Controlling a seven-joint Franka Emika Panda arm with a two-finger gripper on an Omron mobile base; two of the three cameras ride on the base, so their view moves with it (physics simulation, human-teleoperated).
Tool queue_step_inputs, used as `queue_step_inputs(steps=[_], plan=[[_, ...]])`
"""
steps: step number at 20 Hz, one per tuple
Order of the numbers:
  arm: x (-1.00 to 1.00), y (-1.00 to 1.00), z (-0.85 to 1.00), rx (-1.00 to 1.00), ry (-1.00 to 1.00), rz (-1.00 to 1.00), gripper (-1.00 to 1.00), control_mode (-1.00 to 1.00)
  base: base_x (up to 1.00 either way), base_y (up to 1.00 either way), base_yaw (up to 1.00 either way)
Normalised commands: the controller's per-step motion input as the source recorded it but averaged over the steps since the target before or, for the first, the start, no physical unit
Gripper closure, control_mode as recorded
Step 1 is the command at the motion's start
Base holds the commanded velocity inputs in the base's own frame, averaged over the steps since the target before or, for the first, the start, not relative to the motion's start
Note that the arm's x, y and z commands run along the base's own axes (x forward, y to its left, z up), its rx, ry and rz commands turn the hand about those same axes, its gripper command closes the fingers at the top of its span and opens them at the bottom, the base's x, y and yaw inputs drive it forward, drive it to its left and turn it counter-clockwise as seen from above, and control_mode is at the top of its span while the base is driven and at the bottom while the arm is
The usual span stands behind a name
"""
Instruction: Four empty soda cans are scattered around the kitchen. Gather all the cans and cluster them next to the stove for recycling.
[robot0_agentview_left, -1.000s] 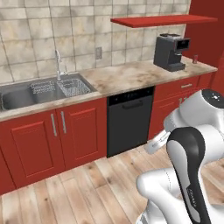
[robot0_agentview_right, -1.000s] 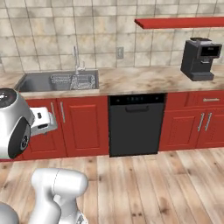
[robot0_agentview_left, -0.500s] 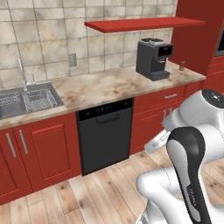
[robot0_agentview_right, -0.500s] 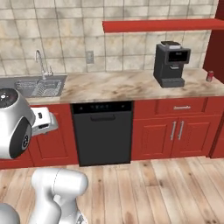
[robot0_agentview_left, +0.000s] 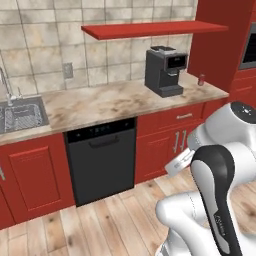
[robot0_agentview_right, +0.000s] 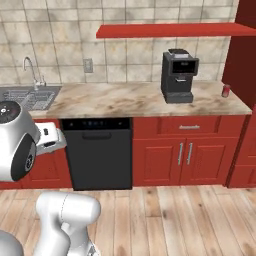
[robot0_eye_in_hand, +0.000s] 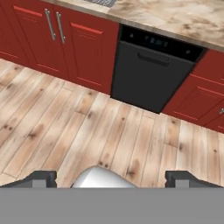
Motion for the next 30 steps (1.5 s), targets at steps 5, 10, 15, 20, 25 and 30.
queue_step_inputs(steps=[5, 10, 15, 20, 25, 30], plan=[[0.0, 0.0, 0.0, 0.0, 0.0, 0.0, -1.0, 1.0, 0.26, -0.88, 0.09], [0.0, 0.0, 0.0, 0.0, 0.0, 0.0, -1.0, 1.0, 0.34, -0.92, 0.07], [0.0, 0.0, 0.0, 0.0, 0.0, 0.0, -1.0, 1.0, 0.34, -0.93, 0.06], [0.0, 0.0, 0.0, 0.0, 0.0, 0.0, -1.0, 1.0, 0.34, -0.94, 0.06], [0.0, 0.0, 0.0, 0.0, 0.0, 0.0, -1.0, 1.0, 0.36, -0.93, 0.06], [0.0, 0.0, 0.0, 0.0, 0.0, 0.0, -1.0, 1.0, 0.53, -0.62, 0.09]])
